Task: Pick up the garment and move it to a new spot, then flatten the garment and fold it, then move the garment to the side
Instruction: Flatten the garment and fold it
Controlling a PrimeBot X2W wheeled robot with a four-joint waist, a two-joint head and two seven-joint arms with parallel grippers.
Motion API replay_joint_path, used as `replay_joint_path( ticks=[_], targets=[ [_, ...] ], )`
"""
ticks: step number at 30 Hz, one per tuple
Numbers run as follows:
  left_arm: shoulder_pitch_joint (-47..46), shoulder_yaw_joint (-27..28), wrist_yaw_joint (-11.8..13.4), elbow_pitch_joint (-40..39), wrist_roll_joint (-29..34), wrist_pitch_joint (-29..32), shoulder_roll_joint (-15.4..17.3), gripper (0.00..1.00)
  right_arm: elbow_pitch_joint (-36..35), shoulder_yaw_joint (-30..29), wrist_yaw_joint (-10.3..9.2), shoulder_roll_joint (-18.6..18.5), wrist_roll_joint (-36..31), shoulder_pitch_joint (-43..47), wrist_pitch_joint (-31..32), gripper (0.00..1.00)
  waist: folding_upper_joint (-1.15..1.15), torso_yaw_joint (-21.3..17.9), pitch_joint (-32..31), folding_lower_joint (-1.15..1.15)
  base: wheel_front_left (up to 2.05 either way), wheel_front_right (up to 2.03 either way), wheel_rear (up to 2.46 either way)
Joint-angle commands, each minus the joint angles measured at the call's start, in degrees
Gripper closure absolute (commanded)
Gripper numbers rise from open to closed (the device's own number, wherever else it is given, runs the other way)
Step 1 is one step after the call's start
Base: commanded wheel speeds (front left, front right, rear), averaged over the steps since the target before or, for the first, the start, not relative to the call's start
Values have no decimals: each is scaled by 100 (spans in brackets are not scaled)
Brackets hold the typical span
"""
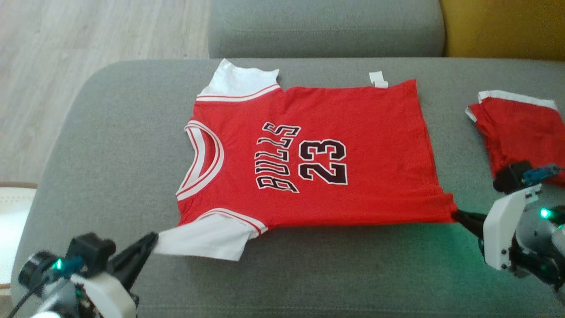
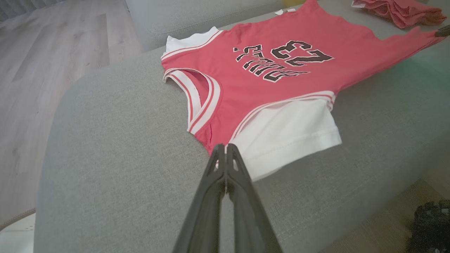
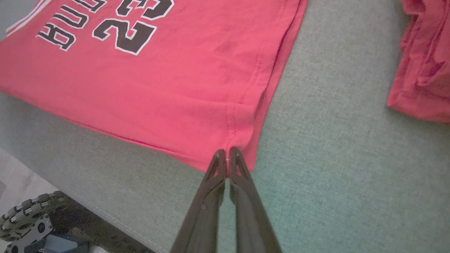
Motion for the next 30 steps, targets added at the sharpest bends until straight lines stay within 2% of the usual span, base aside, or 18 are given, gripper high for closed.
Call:
replay_joint_path(
  ticks=[1,8,14,21,28,29,30],
  targets=[
    [-506,331,43,-190,40,-2,190,100,-163,-123,20,-185,-83,-190,37,100,0,-22,84,1,0,0,0],
    [-1407,211,11,74,337,92,200,100,-169,-593,20,113,-494,-662,259,100,0,-100,537,1,0,0,0],
    [-2418,62,-45,646,519,117,235,100,48,-722,20,431,-889,-1207,388,100,0,-149,971,1,0,0,0],
    [-3437,-425,-89,1544,616,35,96,100,456,-556,20,736,-1278,-1694,350,100,0,-178,1327,1,0,0,0],
    [-4242,-1117,-98,2512,665,-252,-123,100,831,-221,20,886,-1512,-2078,179,100,0,-229,1587,1,0,0,0],
    [-4336,-1205,-98,2651,646,-299,-161,100,889,-177,20,899,-1574,-2136,104,78,0,-240,1612,1,0,0,0],
    [-4429,-1277,-98,2798,633,-352,-201,74,957,-146,20,917,-1623,-2185,23,0,0,-250,1632,1,0,0,0]
  ],
)
